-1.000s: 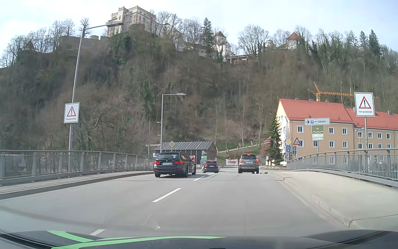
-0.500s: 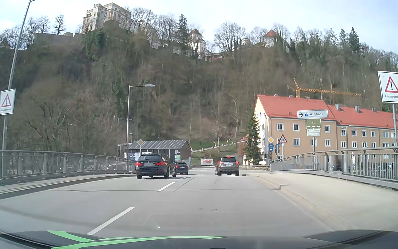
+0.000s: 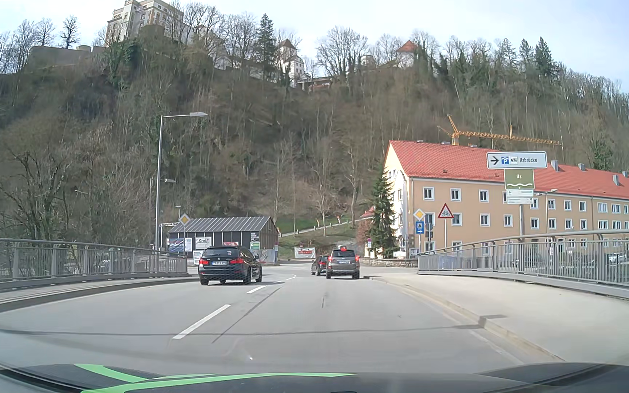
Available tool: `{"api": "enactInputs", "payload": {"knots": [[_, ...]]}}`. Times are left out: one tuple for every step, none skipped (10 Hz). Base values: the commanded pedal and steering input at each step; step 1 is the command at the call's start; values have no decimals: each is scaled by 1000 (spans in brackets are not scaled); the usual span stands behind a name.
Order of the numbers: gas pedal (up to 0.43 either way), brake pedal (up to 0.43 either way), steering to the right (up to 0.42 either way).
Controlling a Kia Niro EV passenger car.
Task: Follow the waypoints while adhering to traffic rules and regulations
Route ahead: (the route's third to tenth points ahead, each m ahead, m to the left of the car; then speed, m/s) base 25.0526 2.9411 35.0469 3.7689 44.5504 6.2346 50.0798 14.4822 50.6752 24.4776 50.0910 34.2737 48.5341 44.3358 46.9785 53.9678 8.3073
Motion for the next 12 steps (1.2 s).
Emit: {"api": "enactInputs", "payload": {"knots": [[280, 0, 18], [268, 0, 16], [260, 0, 16], [228, 0, 15], [169, 0, 15], [130, 0, 14], [59, 0, 12], [0, 0, 11], [0, 0, 11], [0, 0, 11], [0, 0, 10], [0, 0, 9]]}}
